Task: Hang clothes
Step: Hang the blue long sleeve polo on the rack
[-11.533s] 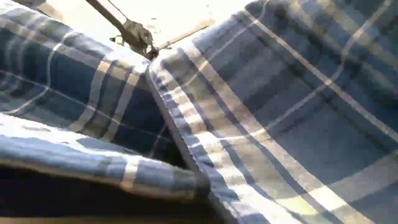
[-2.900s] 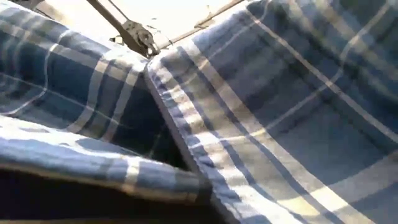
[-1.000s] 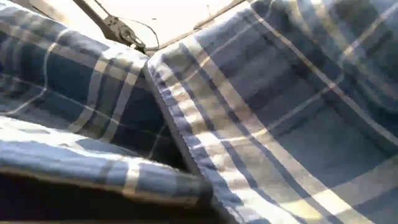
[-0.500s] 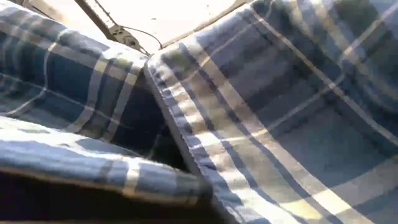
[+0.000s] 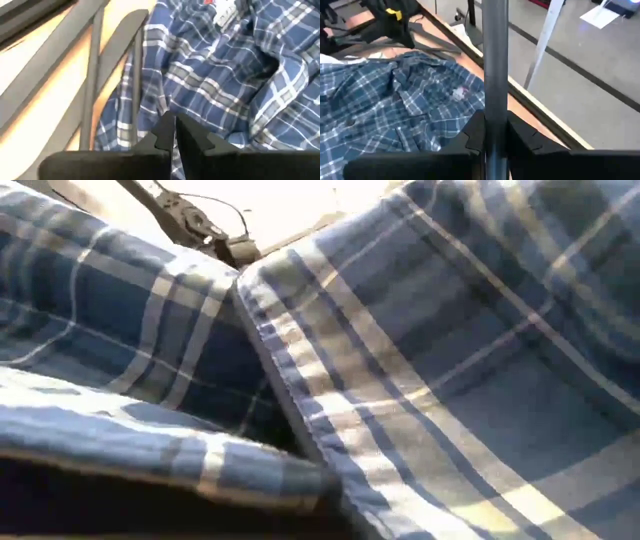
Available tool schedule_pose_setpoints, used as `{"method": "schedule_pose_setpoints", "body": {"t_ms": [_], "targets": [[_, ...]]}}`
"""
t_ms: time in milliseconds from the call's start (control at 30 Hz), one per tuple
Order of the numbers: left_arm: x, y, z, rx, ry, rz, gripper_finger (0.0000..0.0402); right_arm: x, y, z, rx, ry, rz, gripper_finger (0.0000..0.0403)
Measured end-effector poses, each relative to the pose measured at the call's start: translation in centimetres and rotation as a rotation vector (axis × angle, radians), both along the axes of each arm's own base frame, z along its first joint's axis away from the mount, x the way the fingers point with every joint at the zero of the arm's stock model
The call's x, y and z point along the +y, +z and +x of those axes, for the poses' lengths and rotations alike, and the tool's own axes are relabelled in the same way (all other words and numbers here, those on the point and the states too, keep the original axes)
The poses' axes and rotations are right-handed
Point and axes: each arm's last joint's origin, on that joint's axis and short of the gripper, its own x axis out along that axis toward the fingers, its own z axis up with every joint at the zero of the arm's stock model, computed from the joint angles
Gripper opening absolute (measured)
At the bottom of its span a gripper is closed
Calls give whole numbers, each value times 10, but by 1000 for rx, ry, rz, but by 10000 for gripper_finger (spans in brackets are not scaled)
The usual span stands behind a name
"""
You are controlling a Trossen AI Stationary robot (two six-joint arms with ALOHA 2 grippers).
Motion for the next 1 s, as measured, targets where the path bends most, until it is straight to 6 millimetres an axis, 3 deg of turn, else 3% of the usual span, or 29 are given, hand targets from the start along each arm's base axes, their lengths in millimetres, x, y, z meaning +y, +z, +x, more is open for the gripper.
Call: {"method": "schedule_pose_setpoints", "body": {"t_ms": [267,433,833,1000], "targets": [[4,-26,7,24,-9,-122,136,1,-14,4,30,12,42,31],[1,-30,10,62,-38,-77,182,3,-11,6,-6,22,21,31],[-15,-45,15,128,-64,4,189,2,-8,6,-25,20,-4,31],[-17,-47,14,175,-53,50,158,1,-5,7,-52,20,-25,31]]}}
